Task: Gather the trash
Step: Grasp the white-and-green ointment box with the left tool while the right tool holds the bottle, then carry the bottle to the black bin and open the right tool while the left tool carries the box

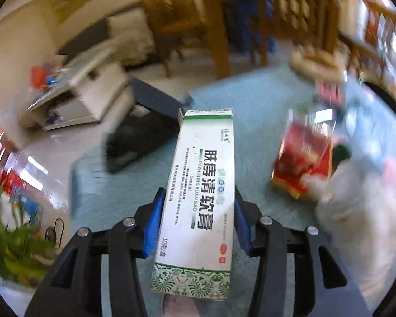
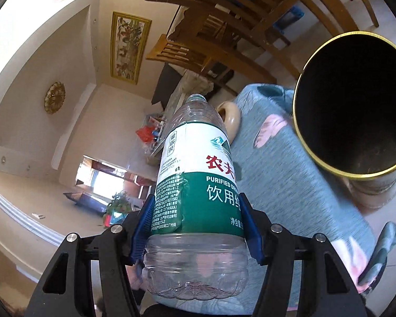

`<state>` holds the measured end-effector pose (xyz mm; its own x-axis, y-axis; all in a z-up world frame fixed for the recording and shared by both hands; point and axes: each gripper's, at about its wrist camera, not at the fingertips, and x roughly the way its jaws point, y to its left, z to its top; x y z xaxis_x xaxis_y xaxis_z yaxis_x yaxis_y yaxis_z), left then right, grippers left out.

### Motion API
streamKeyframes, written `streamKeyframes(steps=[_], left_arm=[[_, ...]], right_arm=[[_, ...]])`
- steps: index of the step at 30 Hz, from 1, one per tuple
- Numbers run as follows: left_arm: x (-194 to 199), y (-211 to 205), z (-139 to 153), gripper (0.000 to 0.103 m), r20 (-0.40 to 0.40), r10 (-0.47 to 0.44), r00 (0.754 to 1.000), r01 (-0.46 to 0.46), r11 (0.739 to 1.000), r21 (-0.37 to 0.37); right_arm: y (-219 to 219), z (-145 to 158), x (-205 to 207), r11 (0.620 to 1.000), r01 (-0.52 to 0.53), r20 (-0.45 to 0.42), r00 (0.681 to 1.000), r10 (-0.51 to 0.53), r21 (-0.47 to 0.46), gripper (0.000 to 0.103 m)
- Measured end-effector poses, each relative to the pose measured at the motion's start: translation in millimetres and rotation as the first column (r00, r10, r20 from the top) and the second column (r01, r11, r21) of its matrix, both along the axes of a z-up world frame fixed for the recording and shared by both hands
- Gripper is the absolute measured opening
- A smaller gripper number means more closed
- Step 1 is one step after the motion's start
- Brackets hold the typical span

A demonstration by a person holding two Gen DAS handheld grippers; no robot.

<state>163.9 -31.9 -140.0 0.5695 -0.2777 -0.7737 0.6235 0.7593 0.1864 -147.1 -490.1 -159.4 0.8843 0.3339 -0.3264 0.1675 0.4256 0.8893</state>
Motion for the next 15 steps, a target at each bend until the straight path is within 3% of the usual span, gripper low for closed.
streamKeyframes(steps=[5,9,12,15], left_arm=[[-26.2,-0.3,70.4,0.047,0.084,0.047,0.995,-0.034,0.988,-0.154],[-67.8,-61.3,114.2,0.047,0.143,-0.044,0.989,0.077,0.969,-0.236],[-96.4,-128.2,113.6,0.047,0.138,-0.123,0.983,0.155,0.955,-0.254],[-131.3,-208.0,89.3,0.047,0.106,-0.207,0.973,0.229,0.936,-0.269]], right_arm=[[-23.4,-5.2,-13.1,0.996,0.085,-0.034,0.996,-0.086,-0.041,0.061],[-42.0,-8.0,-25.1,0.983,0.161,-0.083,0.982,-0.168,-0.088,0.061],[-46.8,-8.4,-33.6,0.976,0.192,-0.094,0.975,-0.201,-0.102,0.061],[-47.4,-1.2,-39.9,0.969,0.200,-0.117,0.969,-0.218,-0.148,0.061]])
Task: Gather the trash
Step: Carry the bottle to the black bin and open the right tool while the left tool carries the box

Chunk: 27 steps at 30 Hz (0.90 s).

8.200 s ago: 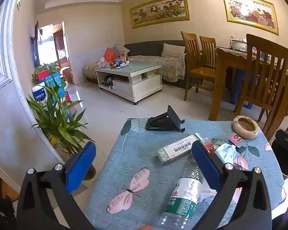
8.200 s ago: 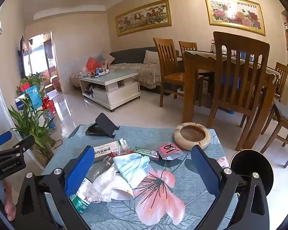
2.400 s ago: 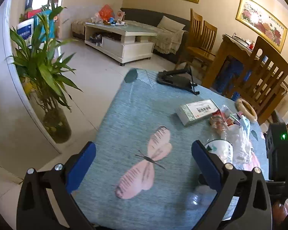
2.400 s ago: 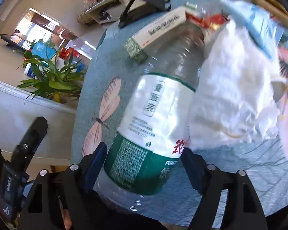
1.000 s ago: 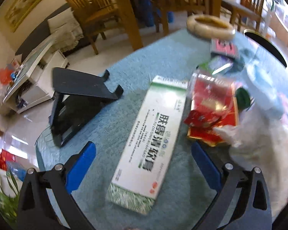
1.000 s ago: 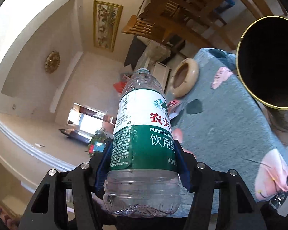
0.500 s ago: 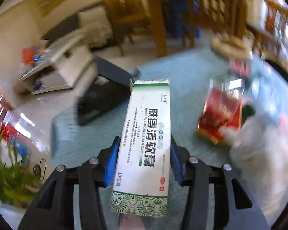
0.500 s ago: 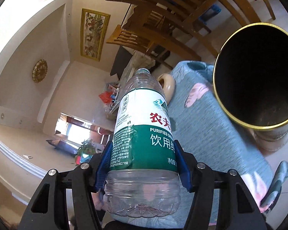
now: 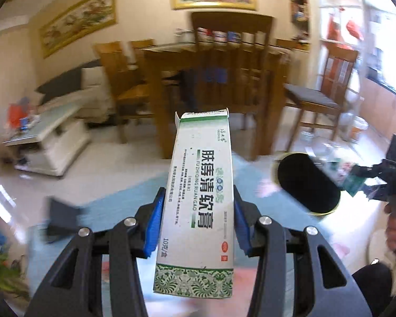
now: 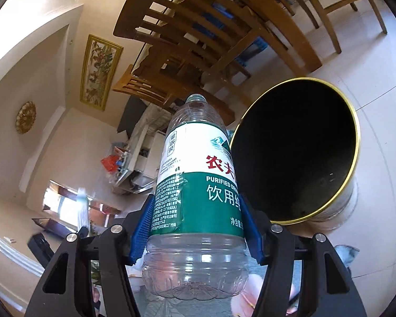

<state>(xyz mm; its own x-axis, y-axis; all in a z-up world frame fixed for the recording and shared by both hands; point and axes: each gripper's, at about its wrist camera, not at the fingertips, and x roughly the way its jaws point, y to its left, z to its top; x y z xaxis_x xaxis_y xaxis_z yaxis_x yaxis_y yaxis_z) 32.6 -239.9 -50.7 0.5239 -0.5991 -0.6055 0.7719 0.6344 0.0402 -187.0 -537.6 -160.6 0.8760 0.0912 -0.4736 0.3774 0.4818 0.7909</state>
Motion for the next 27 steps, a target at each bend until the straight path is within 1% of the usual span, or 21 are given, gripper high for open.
streamKeyframes(steps=[3,4,6,9,12,13,14,16,17,18,21,23,25,27], left_arm=[[-27.3,-52.4,-25.5,0.047,-0.042,-0.057,0.997,0.057,0.998,-0.001],[-34.0,-71.0,-34.5,0.047,-0.059,-0.082,0.995,0.083,0.997,0.013],[-47.2,-102.4,-48.4,0.047,-0.071,-0.117,0.991,0.120,0.992,0.049],[-57.9,-131.8,-59.5,0.047,-0.079,-0.145,0.986,0.151,0.985,0.080],[-60.4,-159.1,-64.9,0.047,-0.092,-0.162,0.983,0.171,0.980,0.102],[-58.0,-156.3,-62.5,0.047,-0.093,-0.166,0.982,0.176,0.979,0.106],[-59.5,-164.1,-64.5,0.047,-0.093,-0.170,0.981,0.180,0.977,0.111],[-58.9,-178.4,-67.7,0.047,-0.094,-0.177,0.980,0.188,0.974,0.125],[-60.4,-187.4,-72.1,0.047,-0.093,-0.181,0.979,0.192,0.972,0.133],[-61.3,-191.2,-73.6,0.047,-0.094,-0.186,0.978,0.198,0.970,0.139],[-63.1,-204.1,-78.9,0.047,-0.088,-0.199,0.976,0.211,0.965,0.158],[-62.6,-212.1,-82.1,0.047,-0.091,-0.203,0.975,0.216,0.963,0.163],[-60.9,-219.6,-83.2,0.047,-0.088,-0.207,0.974,0.219,0.962,0.163],[-60.2,-227.0,-85.6,0.047,-0.092,-0.210,0.973,0.223,0.961,0.165]], right_arm=[[-6.9,3.4,-3.0,0.998,0.008,-0.070,0.997,-0.011,-0.055,0.061],[-14.7,-1.7,-2.8,0.998,0.012,-0.109,0.994,-0.018,-0.055,0.061],[-29.3,-15.4,-3.9,0.999,0.020,-0.152,0.988,-0.025,-0.038,0.061],[-44.7,-27.7,-3.0,0.999,0.029,-0.190,0.981,-0.032,-0.019,0.061],[-60.5,-38.6,10.2,0.999,0.035,-0.230,0.973,-0.033,0.004,0.062],[-65.8,-41.4,16.1,0.999,0.038,-0.242,0.970,-0.035,0.007,0.062],[-69.3,-44.3,20.5,0.999,0.044,-0.249,0.968,-0.041,0.008,0.063],[-79.0,-52.4,32.8,0.999,0.054,-0.279,0.959,-0.050,0.007,0.065],[-83.2,-57.4,36.6,0.998,0.068,-0.299,0.952,-0.062,0.009,0.078],[-84.8,-59.3,36.3,0.997,0.078,-0.295,0.953,-0.071,0.013,0.090],[-91.3,-59.2,27.6,0.993,0.121,-0.249,0.961,-0.118,-0.002,0.091],[-94.0,-56.2,12.8,0.985,0.170,-0.214,0.962,-0.168,-0.010,0.091],[-93.2,-50.5,-8.0,0.968,0.247,-0.184,0.951,-0.248,-0.030,0.091],[-90.5,-47.4,-30.0,0.942,0.332,-0.151,0.929,-0.337,-0.056,0.094]])
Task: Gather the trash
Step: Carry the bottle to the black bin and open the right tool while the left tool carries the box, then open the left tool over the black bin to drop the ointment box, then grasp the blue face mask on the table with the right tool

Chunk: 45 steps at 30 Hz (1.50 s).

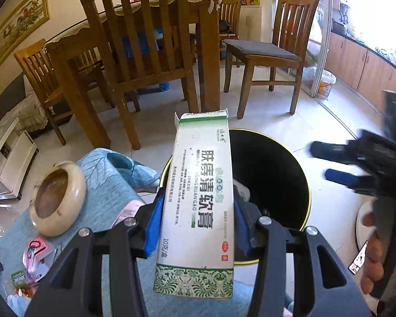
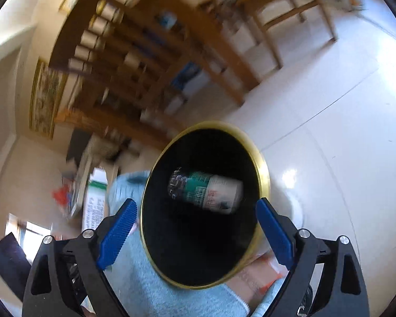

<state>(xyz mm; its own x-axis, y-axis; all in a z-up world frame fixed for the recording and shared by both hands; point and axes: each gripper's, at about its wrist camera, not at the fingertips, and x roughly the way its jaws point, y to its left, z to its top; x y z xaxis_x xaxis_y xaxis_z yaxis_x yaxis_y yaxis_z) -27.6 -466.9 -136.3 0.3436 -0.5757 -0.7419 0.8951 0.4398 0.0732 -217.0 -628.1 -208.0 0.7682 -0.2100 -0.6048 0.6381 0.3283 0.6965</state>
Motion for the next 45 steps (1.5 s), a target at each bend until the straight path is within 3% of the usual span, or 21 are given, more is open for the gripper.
streamKeyframes(steps=[3,7,13,16,19,21,23,27,29,32,34,36,38,41,43,45], left_arm=[[-3.0,-11.5,-4.6,0.047,0.001,-0.011,1.000,0.011,1.000,0.010],[-6.5,-23.0,-9.1,0.052,-0.006,-0.027,1.000,0.028,0.999,0.023],[-13.2,-23.3,-2.8,0.075,0.034,-0.028,0.999,0.028,1.000,0.014],[-13.2,-11.5,3.6,0.076,0.054,-0.012,0.998,0.012,1.000,0.003],[-12.6,10.7,12.5,0.081,0.095,0.033,0.995,-0.032,0.999,-0.005],[-11.2,37.9,21.8,0.100,0.147,0.101,0.984,-0.099,0.995,-0.023],[-8.4,63.4,29.1,0.100,0.175,0.162,0.971,-0.158,0.987,-0.039],[-3.9,145.4,44.5,0.100,0.264,0.315,0.912,-0.317,0.948,-0.037],[-2.0,196.5,52.3,0.100,0.300,0.377,0.876,-0.377,0.924,-0.061],[6.1,281.8,63.3,0.100,0.348,0.493,0.798,-0.497,0.864,-0.084],[18.5,339.1,64.4,0.100,0.375,0.582,0.722,-0.598,0.797,-0.087],[35.5,381.3,60.7,0.100,0.358,0.650,0.670,-0.675,0.735,-0.070],[50.3,418.0,53.1,0.100,0.320,0.707,0.631,-0.729,0.681,-0.065],[60.1,447.3,41.3,0.100,0.270,0.744,0.611,-0.759,0.648,-0.065],[61.7,453.2,34.4,0.100,0.248,0.746,0.619,-0.758,0.650,-0.063],[59.7,461.5,26.0,0.100,0.211,0.738,0.641,-0.744,0.665,-0.065]], right_arm=[[18.0,13.6,-34.1,0.986,0.141,0.018,0.990,-0.140,-0.086,0.099],[31.0,32.1,-45.1,0.961,0.205,0.051,0.979,-0.199,-0.188,0.100],[43.5,49.4,-39.4,0.936,0.196,0.072,0.981,-0.183,-0.292,0.100],[44.6,49.4,-42.2,0.932,0.217,0.069,0.976,-0.206,-0.292,0.100],[46.7,49.1,-39.8,0.930,0.221,0.051,0.975,-0.216,-0.292,0.100],[53.1,52.5,-32.3,0.931,0.197,0.030,0.980,-0.198,-0.308,0.100],[69.2,61.5,-12.4,0.928,0.113,-0.001,0.993,-0.121,-0.354,0.100],[121.8,78.2,29.5,0.887,-0.105,-0.048,0.994,0.093,-0.449,0.100],[164.3,83.5,57.9,0.835,-0.259,-0.099,0.965,0.241,-0.486,0.100],[232.5,80.6,104.5,0.716,-0.500,-0.223,0.864,0.451,-0.488,0.100],[271.0,77.8,127.3,0.635,-0.599,-0.279,0.796,0.537,-0.487,0.100],[303.3,73.7,148.4,0.561,-0.662,-0.381,0.747,0.545,-0.497,0.100],[317.9,68.8,161.7,0.529,-0.694,-0.441,0.719,0.537,-0.488,0.100],[333.5,72.1,182.6,0.510,-0.727,-0.438,0.685,0.582,-0.460,0.100],[337.9,80.0,200.6,0.522,-0.728,-0.381,0.681,0.626,-0.445,0.100],[344.3,85.3,222.4,0.556,-0.729,-0.303,0.677,0.671,-0.399,0.100]])
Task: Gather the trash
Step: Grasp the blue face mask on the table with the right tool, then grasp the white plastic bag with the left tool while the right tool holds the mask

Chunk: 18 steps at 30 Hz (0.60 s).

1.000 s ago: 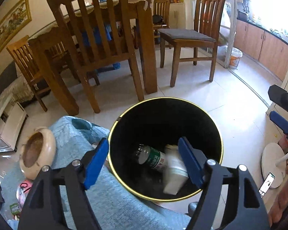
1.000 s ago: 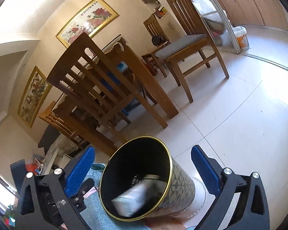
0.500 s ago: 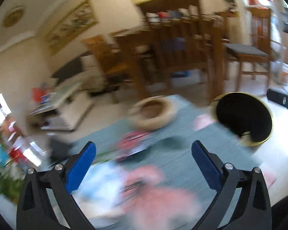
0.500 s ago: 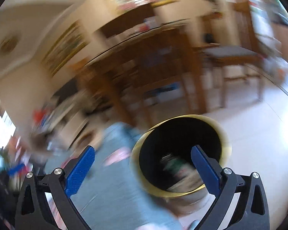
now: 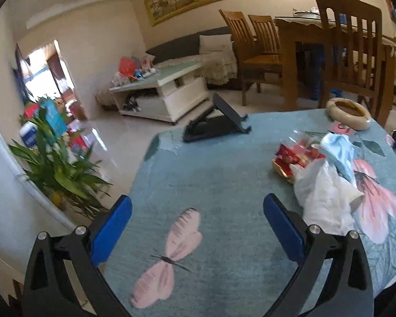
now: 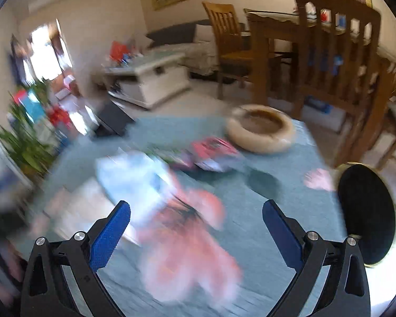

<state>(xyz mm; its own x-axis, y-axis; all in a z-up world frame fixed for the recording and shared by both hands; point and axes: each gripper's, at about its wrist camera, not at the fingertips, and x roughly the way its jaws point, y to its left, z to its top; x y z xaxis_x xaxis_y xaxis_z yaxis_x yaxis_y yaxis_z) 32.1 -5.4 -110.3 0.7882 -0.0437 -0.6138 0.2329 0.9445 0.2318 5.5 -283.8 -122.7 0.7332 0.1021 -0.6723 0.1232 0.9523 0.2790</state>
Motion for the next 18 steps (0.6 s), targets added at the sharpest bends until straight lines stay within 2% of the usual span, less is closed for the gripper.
streamKeyframes(steps=[1,3,7,8,9,10,12,14,17,18], left_arm=[[-0.3,-0.7,-1.5,0.100,-0.010,-0.014,1.000,0.014,1.000,-0.013],[-4.2,-7.5,-2.3,0.100,-0.014,-0.039,0.999,0.038,0.999,-0.027],[-8.8,-7.1,-6.7,0.100,-0.006,-0.069,0.998,0.069,0.997,-0.041],[-8.6,-7.6,-8.1,0.100,-0.008,-0.070,0.998,0.070,0.997,-0.039],[-7.8,-7.1,-8.7,0.100,-0.012,-0.071,0.997,0.071,0.997,-0.038],[-7.2,-6.5,-9.6,0.100,-0.018,-0.072,0.997,0.071,0.997,-0.040],[-5.1,-4.8,-11.7,0.100,-0.031,-0.072,0.997,0.070,0.996,-0.053],[-2.6,-6.3,-13.3,0.100,-0.055,-0.086,0.995,0.082,0.994,-0.076],[-5.3,-12.4,-11.0,0.100,-0.062,-0.109,0.992,0.103,0.990,-0.096],[-7.8,-16.3,-9.1,0.100,-0.058,-0.123,0.991,0.116,0.988,-0.103]], right_arm=[[4.8,-2.3,17.3,1.000,0.021,-0.046,0.999,-0.020,0.020,0.100],[19.0,-9.0,37.5,1.000,-0.012,-0.079,0.997,0.013,0.021,0.100],[40.7,-39.8,68.5,0.999,-0.022,-0.208,0.978,0.028,0.031,0.099],[39.9,-45.7,71.3,0.999,-0.012,-0.241,0.970,0.024,0.052,0.094],[35.6,-49.7,70.8,0.993,-0.005,-0.241,0.970,0.033,0.114,0.076],[28.3,-51.7,67.8,0.975,-0.020,-0.210,0.975,0.068,0.221,0.061],[25.6,-51.0,60.9,0.968,-0.055,-0.184,0.978,0.102,0.245,0.029],[23.4,-42.8,50.0,0.965,-0.084,-0.140,0.983,0.122,0.250,0.020],[19.4,-30.4,28.6,0.963,-0.123,-0.079,0.986,0.145,0.240,0.019],[15.4,-28.6,20.5,0.946,-0.152,-0.051,0.983,0.174,0.286,0.019]])
